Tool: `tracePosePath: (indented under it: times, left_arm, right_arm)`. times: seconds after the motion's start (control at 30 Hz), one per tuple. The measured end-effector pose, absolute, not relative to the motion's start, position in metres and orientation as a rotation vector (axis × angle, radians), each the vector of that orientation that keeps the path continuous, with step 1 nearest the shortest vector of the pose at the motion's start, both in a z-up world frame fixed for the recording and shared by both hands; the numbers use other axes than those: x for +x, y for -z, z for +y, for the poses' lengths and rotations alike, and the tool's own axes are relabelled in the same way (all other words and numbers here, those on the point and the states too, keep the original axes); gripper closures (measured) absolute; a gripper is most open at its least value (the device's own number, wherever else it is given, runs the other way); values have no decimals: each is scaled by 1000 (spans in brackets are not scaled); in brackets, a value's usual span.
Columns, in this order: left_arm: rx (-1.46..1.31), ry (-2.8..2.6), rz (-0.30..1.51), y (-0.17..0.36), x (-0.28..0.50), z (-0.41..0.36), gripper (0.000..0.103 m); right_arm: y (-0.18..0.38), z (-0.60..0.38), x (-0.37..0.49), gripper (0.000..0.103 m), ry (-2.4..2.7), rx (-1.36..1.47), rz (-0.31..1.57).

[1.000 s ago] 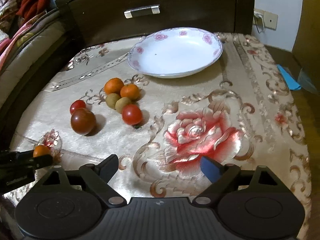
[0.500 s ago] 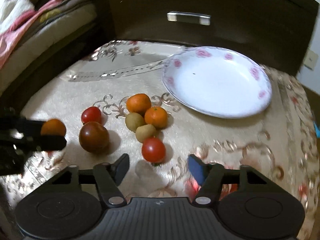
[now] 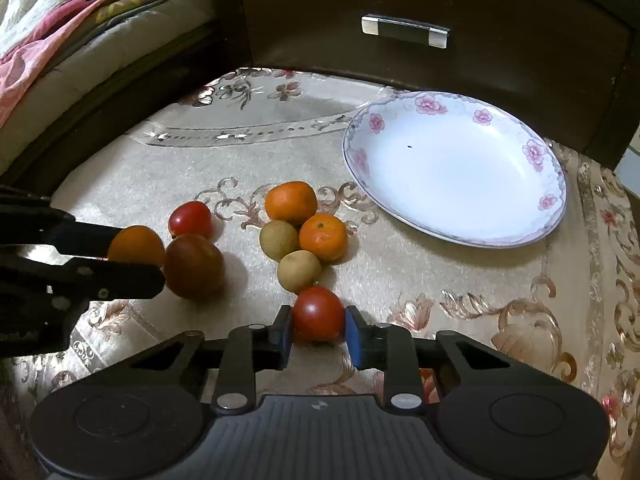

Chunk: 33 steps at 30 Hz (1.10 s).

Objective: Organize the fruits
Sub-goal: 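Carry the mandarin and tomato into the white bowl and open both grippers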

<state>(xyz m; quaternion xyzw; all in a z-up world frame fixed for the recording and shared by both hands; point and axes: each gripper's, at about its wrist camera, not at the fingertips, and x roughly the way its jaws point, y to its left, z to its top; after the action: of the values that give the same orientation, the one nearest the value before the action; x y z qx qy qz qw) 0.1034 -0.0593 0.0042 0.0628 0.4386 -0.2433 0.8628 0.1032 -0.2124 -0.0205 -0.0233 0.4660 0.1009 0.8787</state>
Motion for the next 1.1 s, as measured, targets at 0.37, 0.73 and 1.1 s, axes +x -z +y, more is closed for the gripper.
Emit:
tracePosePath:
  times: [0.37, 0.73, 1.1]
  left_arm:
    - [174, 544, 895, -6, 114, -89, 64]
    - [171, 573, 854, -16, 137, -113, 64]
    - [172, 581, 801, -27, 174, -145, 64]
  right_arm:
    - [6, -231, 93, 82, -181, 18, 968]
    - [-2, -254, 102, 82, -142, 63, 945]
    - [-10, -277, 128, 82, -73, 105, 873]
